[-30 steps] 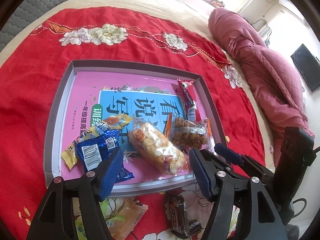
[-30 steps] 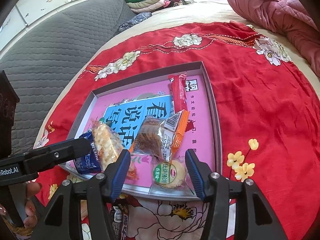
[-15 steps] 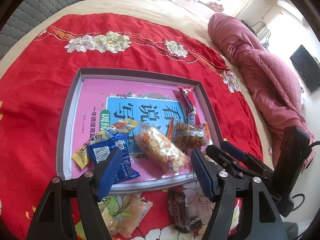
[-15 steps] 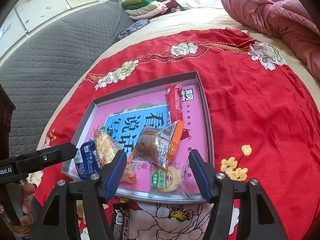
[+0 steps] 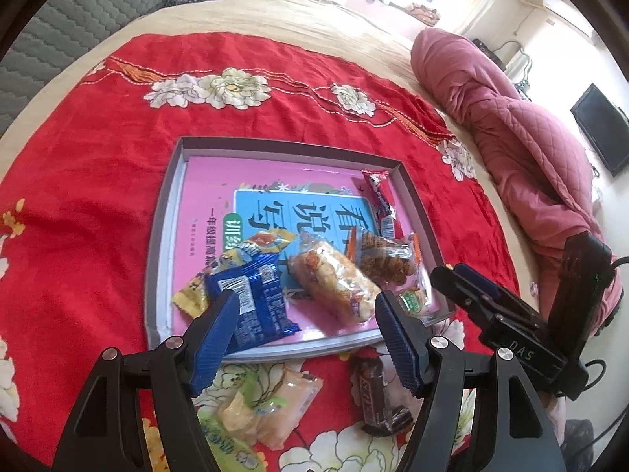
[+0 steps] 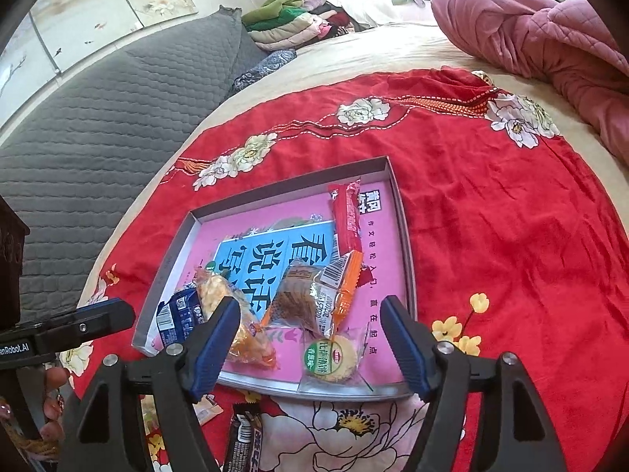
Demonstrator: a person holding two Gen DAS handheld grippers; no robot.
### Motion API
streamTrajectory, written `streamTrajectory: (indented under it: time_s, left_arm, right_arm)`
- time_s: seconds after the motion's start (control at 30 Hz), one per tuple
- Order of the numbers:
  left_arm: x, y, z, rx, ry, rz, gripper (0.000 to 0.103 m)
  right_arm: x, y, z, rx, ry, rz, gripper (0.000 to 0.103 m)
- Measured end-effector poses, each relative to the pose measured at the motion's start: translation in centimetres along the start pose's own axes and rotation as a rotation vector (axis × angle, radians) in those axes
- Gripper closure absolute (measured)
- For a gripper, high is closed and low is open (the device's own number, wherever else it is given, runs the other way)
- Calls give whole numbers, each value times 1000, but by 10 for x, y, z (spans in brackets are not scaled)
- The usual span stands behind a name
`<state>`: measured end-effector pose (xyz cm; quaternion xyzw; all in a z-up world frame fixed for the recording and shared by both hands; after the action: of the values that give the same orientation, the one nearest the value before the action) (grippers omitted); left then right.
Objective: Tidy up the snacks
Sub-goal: 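Move both open tools back toward the remaining snacks beside the box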
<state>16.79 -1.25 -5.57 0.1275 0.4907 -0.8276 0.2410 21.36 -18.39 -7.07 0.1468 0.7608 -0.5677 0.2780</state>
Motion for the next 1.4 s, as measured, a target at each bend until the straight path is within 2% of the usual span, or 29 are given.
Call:
streamTrajectory:
  time_s: [0.43,0.6,1.4]
  left_arm:
    - [14,-16,-14,-18,-6,-6,30]
    - [16,-20,-16,-20,-3,-6,30]
    - [37,-31,-23,-42,7,-36,30]
  right_arm:
    - [0,-12,-5,-17,-13,27,29]
    - [3,-16,-8,-21,-28,32,25]
    - [33,-29,-31,-60,-74,15,24]
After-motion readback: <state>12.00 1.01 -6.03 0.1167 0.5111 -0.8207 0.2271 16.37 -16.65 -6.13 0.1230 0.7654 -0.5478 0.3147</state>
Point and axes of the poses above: each gripper's, at about its wrist camera, not at the fingertips, and y roughly the way its jaws point, z to its right, x to its underside, the point moved 10 cm from there along y, roughly the way its jaws point, and after that the axes turned 12 degrees about x, right-handed, at the moved point
